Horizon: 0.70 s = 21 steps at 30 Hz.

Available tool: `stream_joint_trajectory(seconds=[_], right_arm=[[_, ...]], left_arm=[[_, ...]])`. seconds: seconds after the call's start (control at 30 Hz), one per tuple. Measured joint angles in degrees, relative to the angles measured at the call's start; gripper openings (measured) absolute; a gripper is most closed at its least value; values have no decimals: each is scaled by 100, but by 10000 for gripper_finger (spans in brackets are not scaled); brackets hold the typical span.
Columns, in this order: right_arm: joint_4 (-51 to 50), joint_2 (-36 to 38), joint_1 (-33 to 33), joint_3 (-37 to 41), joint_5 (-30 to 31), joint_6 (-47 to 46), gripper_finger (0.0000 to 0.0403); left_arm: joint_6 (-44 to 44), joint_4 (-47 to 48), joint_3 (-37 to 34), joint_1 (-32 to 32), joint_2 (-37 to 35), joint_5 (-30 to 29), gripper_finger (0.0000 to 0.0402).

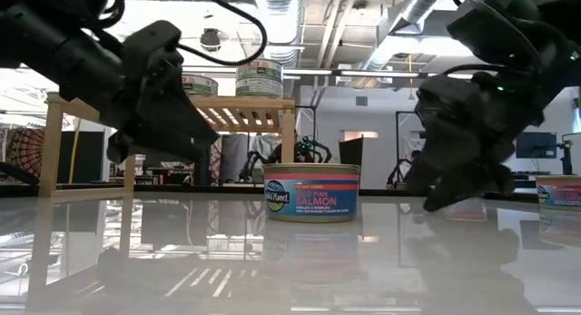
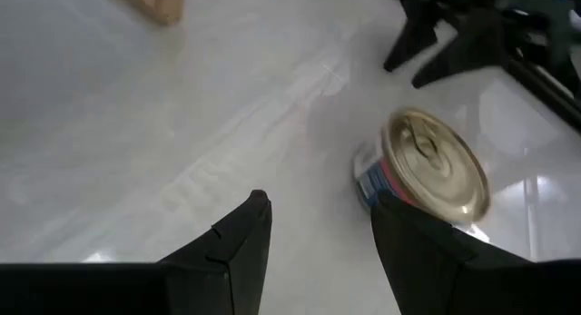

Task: Stack canned seafood by type on shelf
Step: Stack the blue tuna can on top of the bottom blue tuna can on the shelf

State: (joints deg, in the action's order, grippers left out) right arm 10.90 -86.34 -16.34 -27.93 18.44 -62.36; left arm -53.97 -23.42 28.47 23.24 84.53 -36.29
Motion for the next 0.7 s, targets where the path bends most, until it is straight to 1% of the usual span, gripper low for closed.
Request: stream_joint_trajectory(seconds=[0.17, 0.23, 0.33, 0.47, 0.53, 0.6, 0.7], right_arm=[[989, 4, 0, -12, 92, 120, 260], [1116, 2, -19, -12, 161, 133, 260], [1070, 1, -17, -19, 168, 126, 260], [1026, -191, -90, -186, 182, 73, 260], [1056, -415, -179, -417, 182, 124, 260], [923, -630, -263, -624, 183, 270, 260], [602, -817, -249, -885, 193, 419, 260]], left_arm=[[-217, -79, 0, -169, 2, -81, 183], [-314, -228, 9, -169, 15, -303, 183], [-177, -215, 224, -41, 309, -324, 183], [148, -190, 911, 92, 967, -292, 183], [371, -38, 1278, 112, 1286, -260, 183], [516, 261, 1667, 114, 1525, -93, 183], [450, 958, 2122, 97, 1598, -9, 183]])
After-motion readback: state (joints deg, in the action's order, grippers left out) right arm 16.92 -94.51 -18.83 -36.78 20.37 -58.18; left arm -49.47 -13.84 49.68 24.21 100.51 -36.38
